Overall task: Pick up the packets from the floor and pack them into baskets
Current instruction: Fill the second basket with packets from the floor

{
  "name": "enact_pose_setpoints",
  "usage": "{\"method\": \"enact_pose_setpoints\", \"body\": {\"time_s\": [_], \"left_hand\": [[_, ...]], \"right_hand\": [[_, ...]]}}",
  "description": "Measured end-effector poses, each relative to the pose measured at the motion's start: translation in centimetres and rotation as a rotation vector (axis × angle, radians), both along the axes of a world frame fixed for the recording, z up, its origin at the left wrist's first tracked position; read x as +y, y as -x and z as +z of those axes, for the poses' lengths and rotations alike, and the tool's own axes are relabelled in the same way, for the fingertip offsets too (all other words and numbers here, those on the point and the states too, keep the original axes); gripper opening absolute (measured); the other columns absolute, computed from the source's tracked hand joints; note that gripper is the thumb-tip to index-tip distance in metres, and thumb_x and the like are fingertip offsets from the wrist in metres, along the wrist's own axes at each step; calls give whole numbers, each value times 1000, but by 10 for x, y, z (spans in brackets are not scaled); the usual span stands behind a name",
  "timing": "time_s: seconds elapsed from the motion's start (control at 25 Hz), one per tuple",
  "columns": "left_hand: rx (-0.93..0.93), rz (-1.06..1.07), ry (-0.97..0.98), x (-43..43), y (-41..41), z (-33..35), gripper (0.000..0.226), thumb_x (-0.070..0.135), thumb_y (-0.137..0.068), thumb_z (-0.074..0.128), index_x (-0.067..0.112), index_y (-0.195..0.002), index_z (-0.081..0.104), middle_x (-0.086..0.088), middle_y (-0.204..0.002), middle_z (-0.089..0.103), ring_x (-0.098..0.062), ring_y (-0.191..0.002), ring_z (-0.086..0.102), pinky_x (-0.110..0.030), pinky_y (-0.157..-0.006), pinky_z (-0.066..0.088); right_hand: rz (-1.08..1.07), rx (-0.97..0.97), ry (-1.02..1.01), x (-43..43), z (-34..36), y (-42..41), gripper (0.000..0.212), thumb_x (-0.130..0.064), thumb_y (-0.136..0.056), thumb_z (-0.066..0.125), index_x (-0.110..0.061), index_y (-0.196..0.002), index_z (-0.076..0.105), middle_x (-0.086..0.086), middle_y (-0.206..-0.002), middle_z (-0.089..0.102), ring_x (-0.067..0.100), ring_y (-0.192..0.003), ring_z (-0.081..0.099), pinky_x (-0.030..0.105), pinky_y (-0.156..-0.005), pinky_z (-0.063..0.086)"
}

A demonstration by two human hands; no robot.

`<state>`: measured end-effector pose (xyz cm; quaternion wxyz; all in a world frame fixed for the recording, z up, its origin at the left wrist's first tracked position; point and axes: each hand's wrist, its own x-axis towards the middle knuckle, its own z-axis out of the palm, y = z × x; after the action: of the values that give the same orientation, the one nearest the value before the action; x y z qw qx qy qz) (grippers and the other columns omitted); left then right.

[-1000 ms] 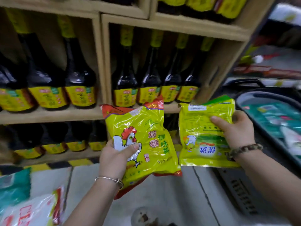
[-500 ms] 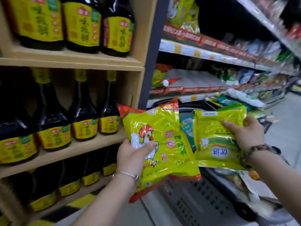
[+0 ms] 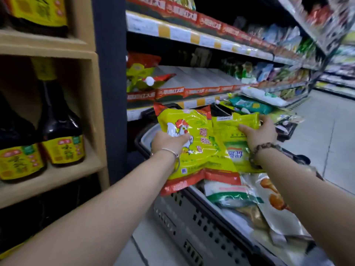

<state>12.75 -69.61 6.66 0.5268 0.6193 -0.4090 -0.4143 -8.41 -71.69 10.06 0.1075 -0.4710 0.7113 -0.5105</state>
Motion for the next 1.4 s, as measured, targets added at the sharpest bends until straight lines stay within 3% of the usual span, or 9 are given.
{"method": "enact_pose_setpoints", "body": {"time_s": [0.32, 0.44, 0.56, 0.68, 0.8, 0.92, 1.04, 1.2, 1.4], "left_hand": [[-259, -72, -148, -23, 16, -2, 64, 38, -80, 70, -2, -124, 48, -13, -124, 53, -32, -115, 52, -36, -87, 42], [-790, -114, 26, -14, 11, -8, 77, 46, -86, 59, 10, -145, 24, -11, -155, 16, -27, -142, 20, -40, -113, 21], [-1050, -438, 210, -2, 16, -8, 43, 42, -98, 31, 18, -131, 46, -7, -150, 32, -19, -139, 24, -44, -116, 5], [-1106, -578, 95, -1, 18, -11, 49, 47, -100, 18, 29, -141, 37, -2, -156, 21, -15, -144, 14, -45, -115, -5], [-1186, -554, 70, -4, 21, -14, 59, 57, -96, 15, 29, -147, 23, -1, -158, 11, -17, -146, 7, -45, -115, -6], [-1104, -487, 143, 2, 21, -16, 56, 54, -97, 23, 24, -144, 33, -2, -156, 20, -16, -145, 12, -41, -116, 0], [-809, -341, 306, 29, -19, -27, 50, 48, -91, 43, 22, -134, 49, 1, -145, 43, -14, -136, 33, -30, -112, 22], [-489, 23, 293, 91, -121, -56, 31, 32, -85, 62, 25, -115, 62, 7, -105, 63, -7, -100, 55, -23, -87, 42], [-456, 350, 111, 185, -238, -94, 27, 15, -84, 65, 22, -110, 62, 10, -106, 62, -6, -102, 56, -26, -91, 42]], "right_hand": [[-126, 402, -329, -7, -22, 18, 67, -40, -92, 54, -13, -146, 24, 17, -143, 38, 36, -126, 42, 47, -101, 36], [13, 690, -361, -4, -35, 11, 66, -53, -95, 36, -24, -150, 14, 7, -155, 22, 26, -140, 24, 49, -113, 17], [222, 585, -442, -4, -41, 14, 56, -53, -98, 20, -35, -149, 9, -1, -157, 17, 21, -143, 19, 55, -114, 5], [355, 627, -582, -1, -39, 19, 46, -36, -103, 24, -39, -148, 12, -5, -159, 6, 19, -145, 7, 64, -111, 4], [392, 595, -807, 1, -30, 11, 91, -85, -71, 24, -39, -148, 13, 1, -159, -7, 24, -146, 0, 58, -112, -1], [350, 733, -892, 2, -10, -2, 102, -85, -63, 25, -32, -150, 13, 6, -159, 4, 29, -144, 15, 55, -114, 7], [320, 917, -449, 5, 14, -35, 72, -64, -83, 49, -25, -141, 37, 5, -145, 42, 25, -130, 43, 49, -111, 25], [658, 770, -19, 29, 9, -144, 50, -46, -83, 57, -19, -126, 56, 4, -126, 60, 26, -117, 55, 44, -98, 42], [1052, 748, 52, 76, -46, -287, 46, -45, -80, 61, -22, -120, 60, 2, -118, 64, 22, -109, 60, 38, -96, 44]]}}
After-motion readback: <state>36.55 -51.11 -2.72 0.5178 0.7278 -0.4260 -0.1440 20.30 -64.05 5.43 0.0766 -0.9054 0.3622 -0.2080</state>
